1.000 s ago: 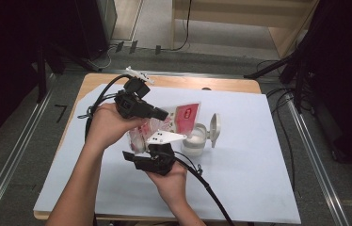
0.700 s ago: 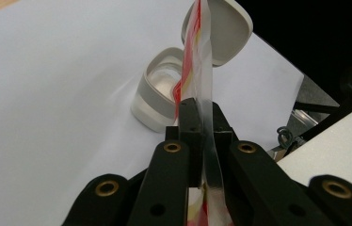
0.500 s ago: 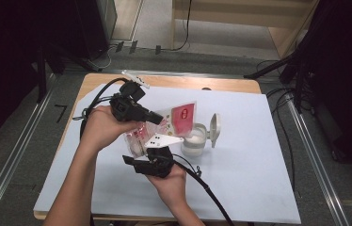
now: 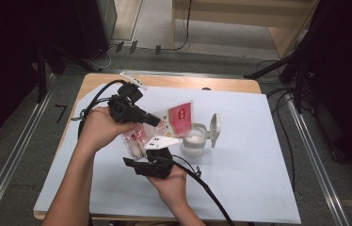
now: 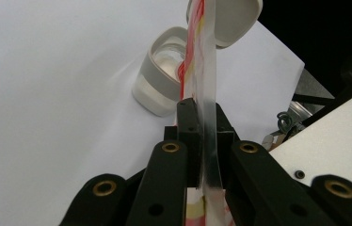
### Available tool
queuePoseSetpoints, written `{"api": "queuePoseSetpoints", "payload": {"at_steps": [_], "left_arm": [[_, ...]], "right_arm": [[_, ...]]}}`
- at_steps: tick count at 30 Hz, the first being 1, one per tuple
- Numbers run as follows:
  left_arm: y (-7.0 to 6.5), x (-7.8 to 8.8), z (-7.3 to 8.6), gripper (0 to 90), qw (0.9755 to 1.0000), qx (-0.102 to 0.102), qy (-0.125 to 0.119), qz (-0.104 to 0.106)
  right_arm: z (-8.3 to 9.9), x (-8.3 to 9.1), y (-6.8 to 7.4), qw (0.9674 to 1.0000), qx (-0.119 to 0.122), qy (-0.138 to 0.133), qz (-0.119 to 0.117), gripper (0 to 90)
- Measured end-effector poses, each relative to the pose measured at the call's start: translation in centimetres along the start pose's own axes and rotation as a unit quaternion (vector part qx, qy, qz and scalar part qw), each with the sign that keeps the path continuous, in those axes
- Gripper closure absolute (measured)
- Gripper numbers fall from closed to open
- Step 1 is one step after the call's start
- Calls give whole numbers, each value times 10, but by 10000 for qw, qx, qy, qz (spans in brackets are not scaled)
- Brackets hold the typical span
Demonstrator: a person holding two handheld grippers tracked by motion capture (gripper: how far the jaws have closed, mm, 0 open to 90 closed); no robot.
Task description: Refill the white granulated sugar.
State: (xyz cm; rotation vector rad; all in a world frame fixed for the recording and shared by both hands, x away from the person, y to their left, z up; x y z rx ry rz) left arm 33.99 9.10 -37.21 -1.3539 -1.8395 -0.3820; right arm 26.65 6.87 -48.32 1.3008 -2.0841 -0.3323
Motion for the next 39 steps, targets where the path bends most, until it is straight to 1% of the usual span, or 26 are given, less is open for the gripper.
{"api": "queuePoseSetpoints", "payload": {"at_steps": [6,9,11,13,16,18,19,21,22,23,24,25,26,27,29,32,33,34,36,39], "left_arm": [[-1,-7,-1,883,10000,-20,83,17],[0,-10,-2,878,9999,-106,71,-26],[0,-11,-2,877,9998,-133,129,-49],[0,-12,-2,878,9998,-134,141,-70],[2,-13,-1,881,9999,-108,97,-60],[1,-12,0,890,9998,-84,164,-47],[2,-12,0,893,9998,-81,175,-64],[3,-11,1,898,9997,-104,209,-95],[3,-12,1,900,9999,-70,129,-74],[3,-12,1,900,9999,-16,114,-75],[2,-12,1,900,10000,20,48,-25],[2,-10,2,900,10000,-1,91,-3],[1,-10,1,900,10000,17,18,7],[2,-7,2,900,10000,-14,39,3],[2,-3,1,900,10000,17,-64,-32],[1,5,2,900,9998,27,-206,-13],[1,8,3,900,9997,26,-239,13],[1,10,2,900,9995,25,-318,10],[-1,14,3,900,9992,-2,-392,73],[-2,17,4,900,9992,9,-385,58]], "right_arm": [[2,-1,-1,10000,33,27,14,593],[3,-1,-2,10000,12,28,21,593],[4,-1,-4,10000,-4,18,16,596],[6,-1,-6,10000,-48,33,19,597],[7,-2,-7,10000,-35,46,28,596],[8,-2,-7,10000,-30,64,35,597],[9,-2,-8,10000,3,69,48,596],[9,-3,-9,10000,-4,65,32,598],[10,-3,-10,10000,-41,70,36,598],[10,-3,-12,9999,-125,61,17,599],[10,-2,-13,9999,-147,77,12,600],[10,-2,-14,9999,-136,82,26,600],[10,-2,-14,9999,-117,88,42,600],[10,-1,-14,9999,-101,83,44,601],[9,0,-14,9999,-99,58,54,603],[6,1,-19,9999,-50,8,134,602],[6,2,-22,9998,-55,-29,176,605],[5,4,-25,9998,-122,-47,180,610],[4,7,-29,9995,-195,-139,199,613],[3,9,-32,9992,-222,-206,262,615]]}}
Point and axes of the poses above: each handheld gripper's, and its own axes: x roughly backward along the jaws, z roughly out of its underside, y roughly to its left, the point moved 7 cm from there along -x, roughly forward along the jaws, and after that the axes turned 13 degrees about -x, right-handed, at the moved point
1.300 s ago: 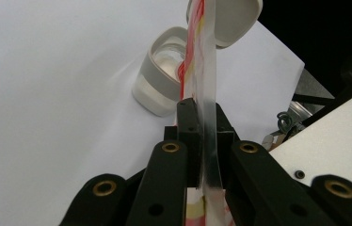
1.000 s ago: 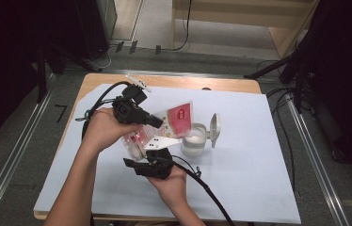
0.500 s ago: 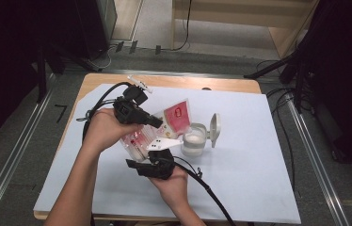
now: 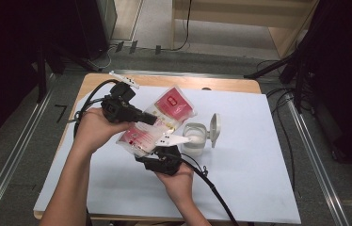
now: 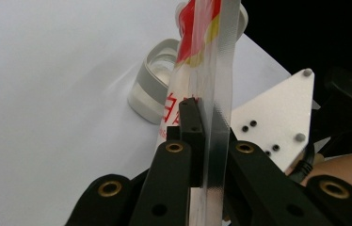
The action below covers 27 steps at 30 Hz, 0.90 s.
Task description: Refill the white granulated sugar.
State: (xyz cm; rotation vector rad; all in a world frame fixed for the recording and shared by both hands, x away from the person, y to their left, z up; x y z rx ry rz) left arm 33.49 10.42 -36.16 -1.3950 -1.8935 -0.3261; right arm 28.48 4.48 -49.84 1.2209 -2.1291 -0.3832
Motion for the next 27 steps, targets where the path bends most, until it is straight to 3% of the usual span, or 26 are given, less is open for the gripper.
{"api": "queuePoseSetpoints", "payload": {"at_steps": [9,14,27], "left_arm": [[2,3,5,900,10000,75,2,-36],[4,2,8,900,9999,115,84,-77],[6,7,15,900,9999,149,13,-31]], "right_arm": [[-1,3,-6,9998,-88,-96,125,614],[1,4,-16,9991,-359,-105,208,627],[0,9,-25,9977,-432,-220,483,643]]}}
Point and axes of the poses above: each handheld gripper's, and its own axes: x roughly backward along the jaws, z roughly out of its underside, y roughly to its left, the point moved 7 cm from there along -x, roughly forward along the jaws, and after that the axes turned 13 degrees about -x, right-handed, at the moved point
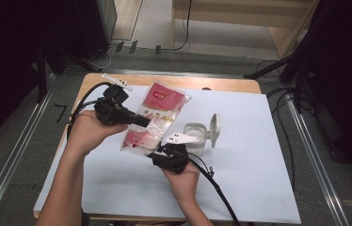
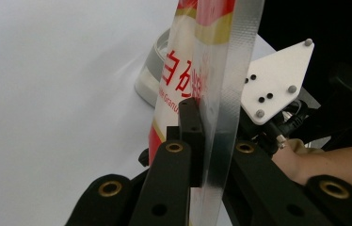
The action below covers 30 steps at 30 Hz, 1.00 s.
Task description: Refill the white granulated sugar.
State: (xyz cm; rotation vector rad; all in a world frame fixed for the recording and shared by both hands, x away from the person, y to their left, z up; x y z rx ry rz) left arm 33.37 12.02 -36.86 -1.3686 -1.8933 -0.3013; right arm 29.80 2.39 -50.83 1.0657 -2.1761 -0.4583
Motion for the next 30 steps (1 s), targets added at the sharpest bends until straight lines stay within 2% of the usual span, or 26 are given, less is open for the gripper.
{"api": "queuePoseSetpoints", "payload": {"at_steps": [3,5,7,11,13,15,17,18,22,30], "left_arm": [[0,2,1,900,10000,12,50,13],[0,2,3,900,10000,-2,73,39],[-1,1,4,900,9999,67,69,62],[-2,2,6,900,9999,45,87,77],[-1,2,6,900,9999,-22,109,48],[-1,0,7,900,9999,-1,102,41],[-1,0,6,900,10000,9,62,17],[1,1,5,900,10000,-56,63,-34],[2,3,3,900,10000,-28,-34,-59],[3,11,2,900,9997,-58,-225,-70]], "right_arm": [[-1,2,-3,10000,-87,-27,-3,646],[-2,2,-4,9999,-87,-51,-6,648],[-1,3,-5,10000,-65,-30,33,651],[-3,5,-9,9999,-17,-31,141,655],[-4,6,-10,9999,-65,-34,118,657],[-3,6,-11,9999,-8,18,119,658],[-2,6,-10,9999,15,66,93,658],[-2,6,-10,9999,0,85,60,657],[-4,8,-9,9998,2,173,-50,658],[-5,11,-2,9989,254,365,-153,655]]}}
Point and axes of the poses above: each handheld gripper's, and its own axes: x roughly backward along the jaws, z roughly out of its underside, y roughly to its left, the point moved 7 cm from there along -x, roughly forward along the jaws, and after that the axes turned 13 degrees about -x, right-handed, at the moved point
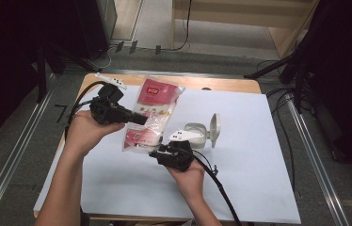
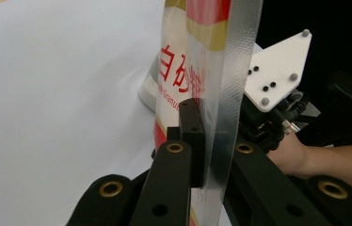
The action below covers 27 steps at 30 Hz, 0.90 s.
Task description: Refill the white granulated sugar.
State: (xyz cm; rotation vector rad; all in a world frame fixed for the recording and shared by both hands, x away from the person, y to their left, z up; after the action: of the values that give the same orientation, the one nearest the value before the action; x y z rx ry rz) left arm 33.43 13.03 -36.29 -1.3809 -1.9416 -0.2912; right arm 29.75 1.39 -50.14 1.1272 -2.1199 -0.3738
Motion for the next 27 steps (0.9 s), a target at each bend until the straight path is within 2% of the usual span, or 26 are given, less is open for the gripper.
{"api": "queuePoseSetpoints", "payload": {"at_steps": [4,8,15,17,20,23,27], "left_arm": [[5,6,2,900,9999,34,-77,-131],[13,14,6,900,9995,105,-235,-173],[21,18,10,900,9985,186,-209,-461],[23,17,11,900,9983,238,-224,-485],[25,16,11,900,9979,284,-301,-506],[29,15,13,900,9976,280,-327,-546],[33,10,15,900,9973,363,-305,-557]], "right_arm": [[-1,3,3,9997,68,147,-183,649],[2,5,3,9986,318,403,-156,642],[1,13,2,9961,538,533,-448,573],[1,14,1,9949,618,614,-507,563],[1,19,-4,9922,910,766,-382,541],[2,23,-6,9886,1138,908,-382,529],[4,32,-8,9851,1250,1072,-493,527]]}}
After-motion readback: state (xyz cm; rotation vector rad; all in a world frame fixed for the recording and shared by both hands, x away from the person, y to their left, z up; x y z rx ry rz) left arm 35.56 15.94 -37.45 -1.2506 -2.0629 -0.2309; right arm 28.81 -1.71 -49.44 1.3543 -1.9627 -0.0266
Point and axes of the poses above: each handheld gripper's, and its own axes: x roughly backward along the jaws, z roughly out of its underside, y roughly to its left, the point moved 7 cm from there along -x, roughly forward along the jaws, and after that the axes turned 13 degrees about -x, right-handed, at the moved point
